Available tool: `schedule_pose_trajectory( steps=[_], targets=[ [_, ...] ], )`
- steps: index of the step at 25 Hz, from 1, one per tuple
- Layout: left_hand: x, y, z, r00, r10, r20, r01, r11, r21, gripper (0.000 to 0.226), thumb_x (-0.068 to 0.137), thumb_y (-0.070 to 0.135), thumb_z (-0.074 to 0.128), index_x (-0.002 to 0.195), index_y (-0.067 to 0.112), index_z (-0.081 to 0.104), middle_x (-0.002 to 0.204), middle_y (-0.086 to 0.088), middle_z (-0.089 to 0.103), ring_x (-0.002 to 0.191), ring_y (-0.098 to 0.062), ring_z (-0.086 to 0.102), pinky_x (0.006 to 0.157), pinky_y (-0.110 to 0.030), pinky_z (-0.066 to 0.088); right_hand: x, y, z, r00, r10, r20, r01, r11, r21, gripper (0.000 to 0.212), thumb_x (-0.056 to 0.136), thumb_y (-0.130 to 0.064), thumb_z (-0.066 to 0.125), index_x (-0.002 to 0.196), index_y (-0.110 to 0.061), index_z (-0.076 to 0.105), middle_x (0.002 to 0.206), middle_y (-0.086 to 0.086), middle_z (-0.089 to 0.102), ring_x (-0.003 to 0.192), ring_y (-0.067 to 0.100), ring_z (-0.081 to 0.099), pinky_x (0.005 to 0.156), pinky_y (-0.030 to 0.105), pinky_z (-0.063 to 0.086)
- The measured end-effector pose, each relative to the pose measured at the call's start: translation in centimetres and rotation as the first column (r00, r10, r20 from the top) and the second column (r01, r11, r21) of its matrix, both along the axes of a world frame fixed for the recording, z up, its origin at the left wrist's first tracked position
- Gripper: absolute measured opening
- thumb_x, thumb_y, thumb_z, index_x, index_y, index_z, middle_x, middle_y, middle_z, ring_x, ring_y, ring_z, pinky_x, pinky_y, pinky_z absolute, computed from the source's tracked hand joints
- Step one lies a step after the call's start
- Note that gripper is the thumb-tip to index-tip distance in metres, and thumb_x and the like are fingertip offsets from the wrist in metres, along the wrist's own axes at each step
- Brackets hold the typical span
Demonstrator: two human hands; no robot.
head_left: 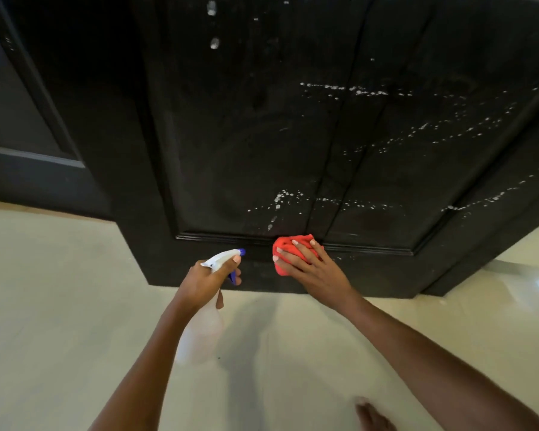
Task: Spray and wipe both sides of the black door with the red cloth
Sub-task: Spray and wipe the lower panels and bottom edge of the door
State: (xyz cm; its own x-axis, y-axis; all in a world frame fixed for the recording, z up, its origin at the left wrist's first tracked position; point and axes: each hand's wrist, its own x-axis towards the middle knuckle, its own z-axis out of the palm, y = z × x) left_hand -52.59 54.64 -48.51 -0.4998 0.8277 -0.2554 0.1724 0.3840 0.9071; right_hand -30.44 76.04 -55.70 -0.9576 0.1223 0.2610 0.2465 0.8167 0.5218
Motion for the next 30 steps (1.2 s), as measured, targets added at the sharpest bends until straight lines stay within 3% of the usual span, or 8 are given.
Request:
schedule_pose_trajectory(
  steps=[3,5,7,9,19,23,26,30],
  targets=[
    [1.5,1.8,-0.4,0.996,-0.094,-0.007,0.094,0.995,-0.033,0.047,0.092,0.064,0.053,0.096,0.022,0.074,0.089,0.007,0.077,0.082,-0.038,0.072,0.068,-0.029,0.055,4.6,-0.8,-2.8,0.889,-0.377,-0.261,0.295,0.906,-0.304,0.081,0.097,-0.018,0.059,0.165,-0.020,0.015,0.170,0.004,0.019,0.157,0.038,0.011,0.126,0.056,0.012],
    [3.3,3.6,-0.7,0.973,-0.229,-0.013,0.228,0.972,-0.053,0.054,0.084,0.078,0.052,0.088,0.029,0.075,0.092,0.009,0.077,0.087,-0.037,0.073,0.081,-0.037,0.059,6.6,-0.8,-4.4,0.599,-0.659,-0.455,0.281,0.704,-0.652,0.071,0.108,-0.031,0.048,0.165,-0.016,0.009,0.172,0.008,0.010,0.158,0.033,0.002,0.127,0.049,0.013],
    [5.4,5.6,-0.7,0.947,-0.318,-0.038,0.316,0.947,-0.062,0.058,0.078,0.084,0.049,0.080,0.032,0.075,0.093,0.011,0.076,0.085,-0.032,0.074,0.088,-0.040,0.057,7.1,0.0,-4.3,0.228,-0.868,-0.440,-0.026,0.447,-0.894,0.068,0.111,-0.036,0.039,0.164,-0.021,-0.002,0.173,0.003,-0.002,0.156,0.011,-0.004,0.126,0.038,0.014],
    [7.3,7.2,-0.1,0.942,-0.325,-0.079,0.322,0.945,-0.052,0.051,0.087,0.074,0.051,0.079,0.030,0.075,0.092,0.010,0.076,0.069,-0.031,0.072,0.084,-0.040,0.057,6.6,0.4,-3.3,0.084,-0.918,-0.387,-0.209,0.364,-0.908,0.071,0.110,-0.036,0.042,0.163,-0.024,-0.004,0.172,-0.003,-0.005,0.152,-0.002,-0.003,0.124,0.031,0.016],
    [11.5,6.7,11.1,0.998,-0.064,-0.006,0.064,0.968,0.241,0.044,0.098,0.050,0.055,0.089,0.012,0.076,0.095,-0.008,0.077,0.051,-0.022,0.061,0.071,-0.057,0.054,6.2,-3.1,4.8,-0.227,-0.926,-0.302,-0.630,0.376,-0.679,0.046,0.110,-0.028,0.047,0.154,-0.023,0.038,0.148,0.007,0.051,0.134,0.024,0.053,0.109,0.044,0.049],
    [12.1,6.7,19.2,0.989,-0.100,-0.113,0.133,0.932,0.339,0.045,0.094,0.050,0.052,0.093,0.011,0.075,0.095,-0.006,0.078,0.046,-0.028,0.057,0.070,-0.045,0.056,6.0,-3.1,16.0,-0.116,-0.723,-0.681,-0.564,0.612,-0.554,0.052,0.109,-0.029,0.046,0.158,-0.024,0.031,0.165,-0.004,0.031,0.151,0.017,0.034,0.117,0.034,0.040],
    [12.5,6.4,23.4,0.986,-0.098,-0.133,0.146,0.890,0.432,0.048,0.093,0.062,0.056,0.088,0.019,0.076,0.096,-0.006,0.077,0.045,-0.032,0.056,0.069,-0.043,0.056,5.8,-1.5,22.6,0.055,-0.491,-0.869,-0.440,0.769,-0.463,0.053,0.109,-0.035,0.045,0.157,-0.018,0.031,0.167,0.004,0.025,0.154,0.027,0.026,0.120,0.044,0.037],
    [13.5,7.0,29.9,0.987,-0.055,-0.151,0.127,0.841,0.526,0.043,0.096,0.053,0.053,0.084,0.019,0.075,0.096,-0.007,0.077,0.044,-0.032,0.056,0.063,-0.039,0.054,5.7,1.6,30.5,0.071,-0.302,-0.951,-0.330,0.892,-0.308,0.052,0.109,-0.033,0.046,0.156,-0.015,0.032,0.168,0.000,0.021,0.153,0.036,0.025,0.119,0.058,0.034]
  ],
)
